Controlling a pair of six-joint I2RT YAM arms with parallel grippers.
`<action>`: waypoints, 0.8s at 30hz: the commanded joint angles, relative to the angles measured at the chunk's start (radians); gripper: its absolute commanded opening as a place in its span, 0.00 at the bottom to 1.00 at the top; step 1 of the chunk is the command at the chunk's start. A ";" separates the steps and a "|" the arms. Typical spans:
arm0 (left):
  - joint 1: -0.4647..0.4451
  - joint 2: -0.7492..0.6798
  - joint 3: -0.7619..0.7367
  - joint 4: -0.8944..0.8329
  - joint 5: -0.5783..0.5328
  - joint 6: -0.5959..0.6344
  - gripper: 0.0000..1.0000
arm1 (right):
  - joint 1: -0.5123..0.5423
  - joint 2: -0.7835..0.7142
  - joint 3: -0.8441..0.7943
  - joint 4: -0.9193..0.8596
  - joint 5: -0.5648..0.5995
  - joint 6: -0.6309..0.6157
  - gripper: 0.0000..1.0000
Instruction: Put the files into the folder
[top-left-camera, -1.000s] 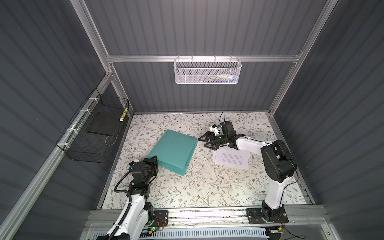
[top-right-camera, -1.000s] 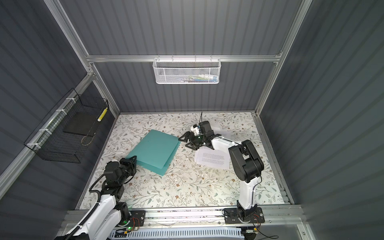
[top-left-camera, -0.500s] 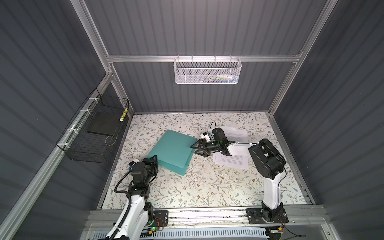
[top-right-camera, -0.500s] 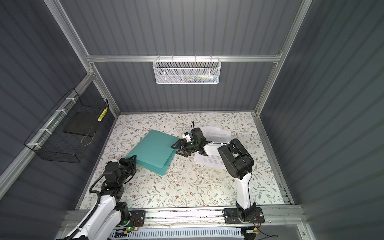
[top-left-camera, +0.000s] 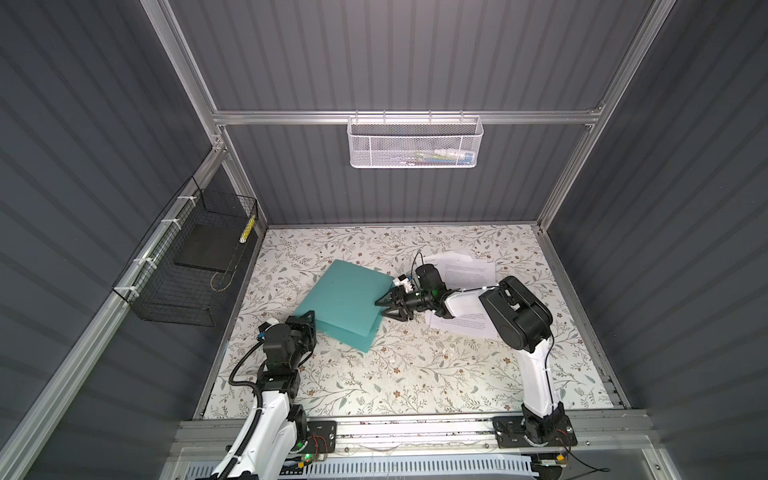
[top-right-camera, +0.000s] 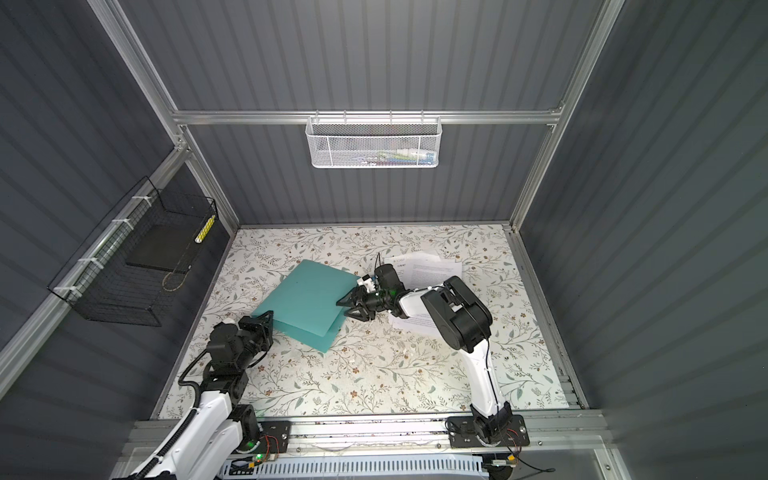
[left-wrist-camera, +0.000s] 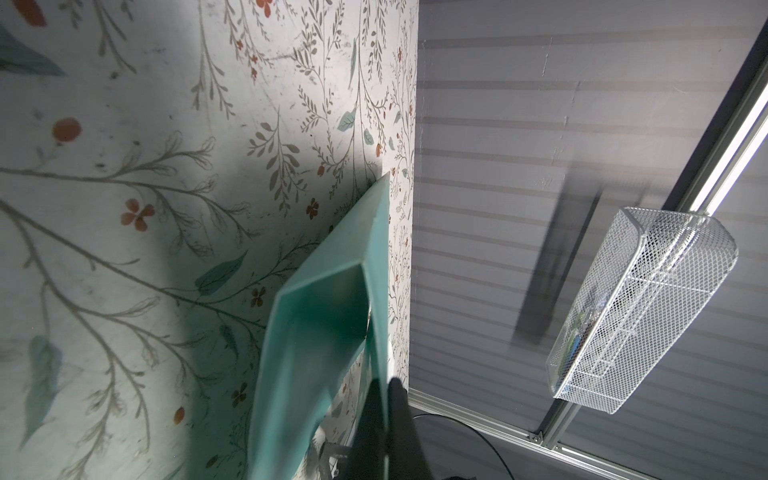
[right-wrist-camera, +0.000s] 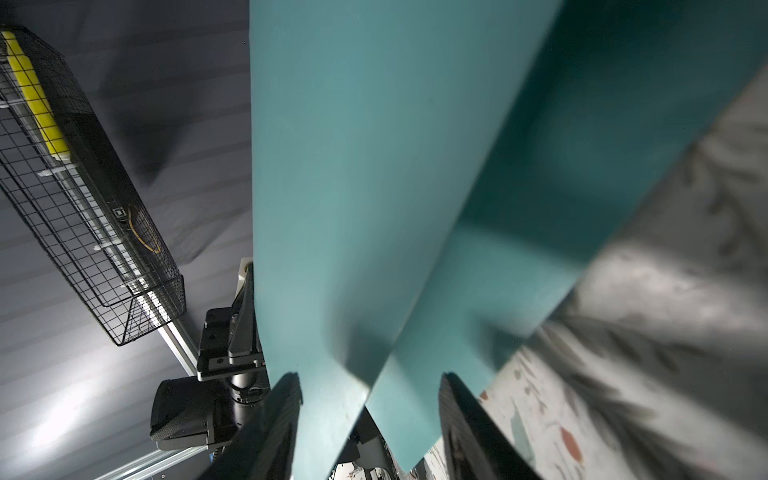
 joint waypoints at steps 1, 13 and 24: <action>-0.007 0.003 -0.003 0.030 0.018 0.004 0.00 | 0.006 0.000 0.042 0.048 -0.010 0.020 0.52; -0.008 -0.050 0.074 -0.251 0.064 0.176 0.29 | 0.011 0.017 0.096 0.066 -0.015 0.049 0.00; -0.055 -0.081 0.365 -0.881 -0.083 0.787 0.99 | 0.012 -0.073 0.210 -0.277 0.010 -0.076 0.00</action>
